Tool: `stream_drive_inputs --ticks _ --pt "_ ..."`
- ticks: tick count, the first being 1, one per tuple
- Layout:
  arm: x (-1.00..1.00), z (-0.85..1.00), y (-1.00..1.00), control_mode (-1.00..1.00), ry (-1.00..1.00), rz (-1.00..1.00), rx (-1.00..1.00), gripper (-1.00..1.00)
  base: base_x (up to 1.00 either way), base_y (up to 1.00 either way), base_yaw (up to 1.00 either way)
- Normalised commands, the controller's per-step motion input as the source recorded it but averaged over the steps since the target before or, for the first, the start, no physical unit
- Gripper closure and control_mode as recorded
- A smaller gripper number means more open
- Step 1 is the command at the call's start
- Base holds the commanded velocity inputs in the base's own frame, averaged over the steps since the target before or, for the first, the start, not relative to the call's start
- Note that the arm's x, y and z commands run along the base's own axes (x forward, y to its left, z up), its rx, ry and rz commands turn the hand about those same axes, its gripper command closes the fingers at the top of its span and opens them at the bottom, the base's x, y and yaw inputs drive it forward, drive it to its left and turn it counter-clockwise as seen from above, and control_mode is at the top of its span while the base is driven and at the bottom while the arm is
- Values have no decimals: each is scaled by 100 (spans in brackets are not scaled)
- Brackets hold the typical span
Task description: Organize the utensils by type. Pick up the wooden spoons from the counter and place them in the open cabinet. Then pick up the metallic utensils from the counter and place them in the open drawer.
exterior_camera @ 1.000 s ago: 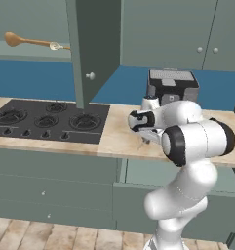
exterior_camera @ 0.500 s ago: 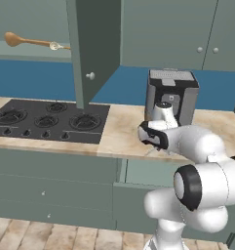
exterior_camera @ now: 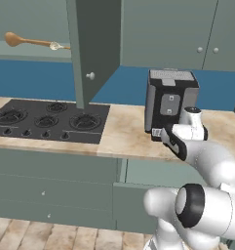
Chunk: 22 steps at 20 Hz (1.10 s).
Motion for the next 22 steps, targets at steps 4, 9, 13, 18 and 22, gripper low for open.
stream_drive_inputs --ticks 4,9,13,18,22 --pt "-43 -13 -91 -100 1 -12 15 100 0 0 0" --pt "-28 -32 -88 -100 1 -9 13 100 0 0 0" --pt "-16 -51 -70 -100 5 -9 12 100 0 0 0" --pt "-1 -50 -68 -100 7 -4 9 100 0 0 0" --pt "6 -38 -54 -100 6 -1 3 100 0 0 0"
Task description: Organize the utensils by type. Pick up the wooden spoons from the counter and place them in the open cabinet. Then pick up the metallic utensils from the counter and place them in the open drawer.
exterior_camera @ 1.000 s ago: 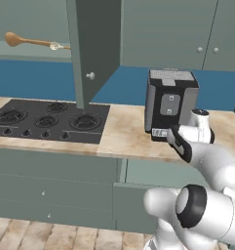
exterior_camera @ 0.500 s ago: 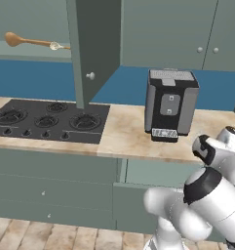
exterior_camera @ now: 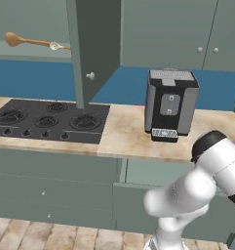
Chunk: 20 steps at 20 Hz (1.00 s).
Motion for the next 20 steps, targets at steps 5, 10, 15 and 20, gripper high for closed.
stream_drive_inputs --ticks 5,10,15,20 --pt "8 -28 -41 -100 1 0 1 100 0 0 0" --pt "9 -16 -26 -100 0 0 0 100 0 0 0" --pt "24 -1 -10 -100 0 0 0 100 0 0 0" --pt "39 -5 -3 -100 0 -2 0 100 0 0 0"
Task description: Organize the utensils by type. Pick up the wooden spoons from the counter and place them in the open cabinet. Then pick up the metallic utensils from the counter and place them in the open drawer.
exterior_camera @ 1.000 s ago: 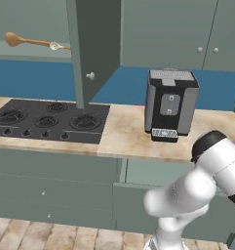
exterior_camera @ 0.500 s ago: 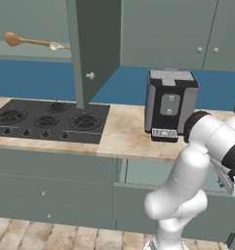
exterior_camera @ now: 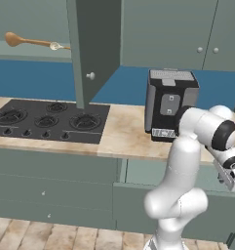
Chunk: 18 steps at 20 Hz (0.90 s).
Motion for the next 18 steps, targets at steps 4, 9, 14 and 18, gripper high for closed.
stream_drive_inputs --ticks 4,9,14,18 --pt "28 -24 0 -100 0 -2 0 100 0 0 0" --pt "21 -36 -2 -100 0 -2 0 100 0 0 0" --pt "7 -40 -1 -100 0 0 0 100 0 0 0" --pt "0 -49 0 -100 2 0 0 100 0 0 0"
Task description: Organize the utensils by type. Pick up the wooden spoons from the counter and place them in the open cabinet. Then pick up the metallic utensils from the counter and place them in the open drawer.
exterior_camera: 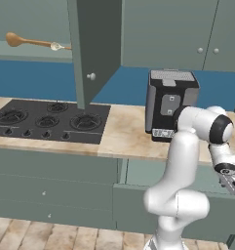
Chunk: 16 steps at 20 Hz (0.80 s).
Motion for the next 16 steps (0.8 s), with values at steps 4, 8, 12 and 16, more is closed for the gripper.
stream_drive_inputs --ticks 4,8,12,16 --pt "-1 -44 0 -100 7 0 0 100 0 0 0" --pt "4 -24 0 -100 3 0 0 100 0 0 0" --pt "6 0 -2 -100 0 0 0 100 0 0 0" --pt "0 9 -2 -100 0 0 0 -100 0 0 0"
